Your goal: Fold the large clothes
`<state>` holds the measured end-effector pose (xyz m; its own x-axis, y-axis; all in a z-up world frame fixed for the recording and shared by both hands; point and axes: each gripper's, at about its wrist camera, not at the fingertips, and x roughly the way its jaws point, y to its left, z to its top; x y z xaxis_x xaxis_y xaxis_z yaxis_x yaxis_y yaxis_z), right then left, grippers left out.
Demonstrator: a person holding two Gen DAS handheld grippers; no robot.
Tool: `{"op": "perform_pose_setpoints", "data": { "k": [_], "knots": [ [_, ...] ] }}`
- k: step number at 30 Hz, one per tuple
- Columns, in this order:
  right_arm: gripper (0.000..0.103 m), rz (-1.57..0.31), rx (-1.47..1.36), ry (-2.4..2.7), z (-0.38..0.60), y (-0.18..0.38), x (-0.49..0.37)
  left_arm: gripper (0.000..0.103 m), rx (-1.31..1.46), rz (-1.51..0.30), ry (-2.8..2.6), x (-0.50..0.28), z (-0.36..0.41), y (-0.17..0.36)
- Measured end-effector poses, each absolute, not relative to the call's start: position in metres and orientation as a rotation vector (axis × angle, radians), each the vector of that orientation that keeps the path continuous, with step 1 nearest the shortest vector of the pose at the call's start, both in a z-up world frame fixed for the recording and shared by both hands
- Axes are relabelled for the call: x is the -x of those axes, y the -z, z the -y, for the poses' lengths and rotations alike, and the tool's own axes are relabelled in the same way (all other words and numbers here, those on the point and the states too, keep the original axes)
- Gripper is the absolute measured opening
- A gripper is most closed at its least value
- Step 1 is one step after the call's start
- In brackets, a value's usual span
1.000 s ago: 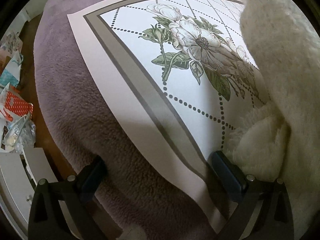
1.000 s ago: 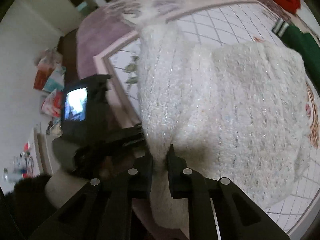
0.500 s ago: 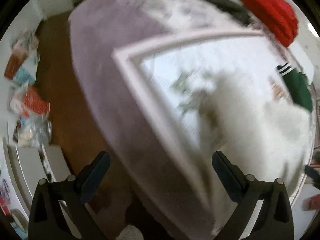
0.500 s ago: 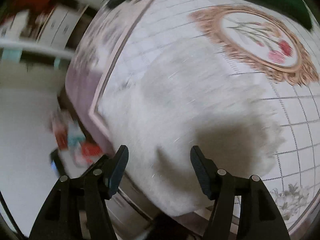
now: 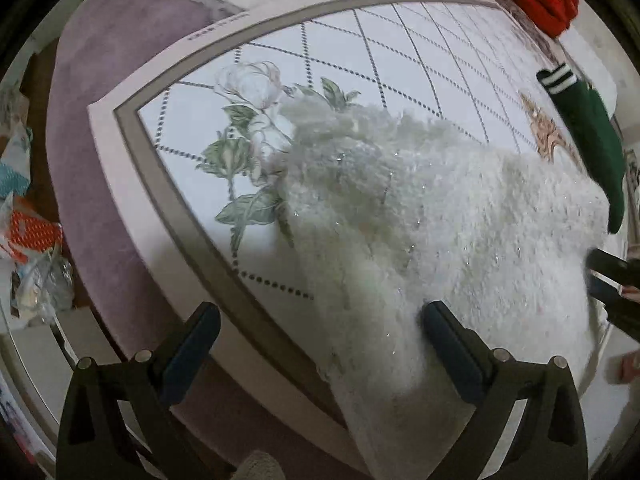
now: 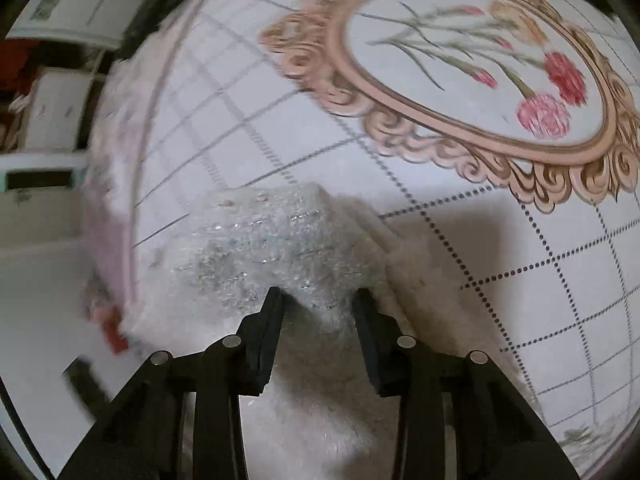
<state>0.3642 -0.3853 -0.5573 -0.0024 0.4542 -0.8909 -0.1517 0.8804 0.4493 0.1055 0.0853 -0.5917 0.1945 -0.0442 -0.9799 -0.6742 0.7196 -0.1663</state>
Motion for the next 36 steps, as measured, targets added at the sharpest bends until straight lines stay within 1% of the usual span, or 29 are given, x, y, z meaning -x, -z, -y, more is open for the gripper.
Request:
{"op": "perform_pose_setpoints", "data": {
  "k": [1,2,3,4,5,7,10,11,12,13,14,15,16,17,18,20,21,24,25,26,27,28,29,31,32,34,35,36],
  "knots": [
    [0.044,-1.503,-0.3,-0.517,0.396,0.548,-0.365,0.103,0.675,-1.311,-0.492,-0.103,-0.086,0.587],
    [0.063,-1.484,-0.343,-0.541,0.411,0.536,-0.364,0.103,0.674,-1.301,-0.5,-0.099,-0.086,0.582],
    [0.075,-1.449,-0.336,-0.538,0.424,0.525,-0.362,0.103,0.669,-1.295,-0.501,-0.094,-0.086,0.579],
    [0.095,-1.418,-0.304,-0.518,0.434,0.518,-0.36,0.103,0.661,-1.294,-0.504,-0.091,-0.088,0.579],
    [0.096,-1.386,-0.27,-0.499,0.441,0.513,-0.358,0.103,0.653,-1.294,-0.509,-0.092,-0.089,0.576],
    [0.096,-1.373,-0.203,-0.523,0.445,0.516,-0.355,0.103,0.648,-1.288,-0.513,-0.092,-0.085,0.574],
    [0.095,-1.462,-0.069,-0.633,0.42,0.547,-0.349,0.103,0.647,-1.287,-0.517,-0.091,-0.087,0.579],
    [0.084,-1.488,0.014,-0.656,0.409,0.56,-0.343,0.103,0.642,-1.291,-0.518,-0.094,-0.086,0.581],
    [0.076,-1.494,0.067,-0.68,0.397,0.574,-0.337,0.103,0.629,-1.293,-0.522,-0.094,-0.086,0.582],
    [0.07,-1.473,0.074,-0.687,0.393,0.577,-0.333,0.103,0.619,-1.292,-0.521,-0.093,-0.086,0.583],
    [0.053,-1.457,0.059,-0.702,0.391,0.576,-0.332,0.103,0.617,-1.292,-0.521,-0.094,-0.086,0.585],
    [0.044,-1.461,0.0,-0.738,0.393,0.572,-0.333,0.103,0.62,-1.292,-0.523,-0.095,-0.087,0.586],
    [0.04,-1.474,-0.085,-0.782,0.398,0.567,-0.335,0.103,0.623,-1.292,-0.525,-0.094,-0.088,0.586],
    [0.038,-1.503,-0.244,-0.841,0.41,0.562,-0.339,0.103,0.627,-1.294,-0.525,-0.093,-0.09,0.588],
    [0.038,-1.524,-0.367,-0.879,0.419,0.563,-0.341,0.103,0.633,-1.292,-0.523,-0.092,-0.091,0.588],
    [0.038,-1.625,-0.769,-0.93,0.447,0.592,-0.347,0.103,0.662,-1.283,-0.513,-0.09,-0.093,0.589],
    [0.038,-1.664,-0.84,-0.886,0.457,0.608,-0.348,0.103,0.683,-1.277,-0.501,-0.09,-0.094,0.59],
    [0.044,-1.73,-0.812,-0.69,0.477,0.64,-0.356,0.103,0.668,-1.278,-0.496,-0.095,-0.089,0.583],
    [0.054,-1.729,-0.816,-0.7,0.476,0.635,-0.357,0.103,0.651,-1.28,-0.495,-0.097,-0.087,0.58],
    [0.073,-1.696,-0.734,-0.687,0.474,0.617,-0.359,0.103,0.638,-1.279,-0.496,-0.097,-0.086,0.576],
    [0.079,-1.653,-0.661,-0.664,0.473,0.602,-0.359,0.103,0.63,-1.273,-0.5,-0.097,-0.085,0.572],
    [0.083,-1.565,-0.537,-0.627,0.471,0.576,-0.356,0.103,0.624,-1.261,-0.5,-0.097,-0.083,0.568],
    [0.083,-1.478,-0.417,-0.613,0.467,0.55,-0.352,0.103,0.617,-1.258,-0.497,-0.097,-0.081,0.566],
    [0.083,-1.401,-0.296,-0.655,0.456,0.523,-0.342,0.103,0.604,-1.263,-0.492,-0.098,-0.077,0.566],
    [0.083,-1.386,-0.244,-0.696,0.447,0.516,-0.335,0.103,0.601,-1.266,-0.488,-0.098,-0.075,0.568],
    [0.083,-1.431,-0.143,-0.753,0.427,0.525,-0.329,0.103,0.599,-1.276,-0.485,-0.099,-0.072,0.573],
    [0.076,-1.464,-0.055,-0.742,0.414,0.537,-0.326,0.103,0.604,-1.276,-0.484,-0.099,-0.072,0.575],
    [0.063,-1.481,0.017,-0.745,0.408,0.548,-0.324,0.103,0.608,-1.274,-0.483,-0.099,-0.072,0.576]
  ]
}}
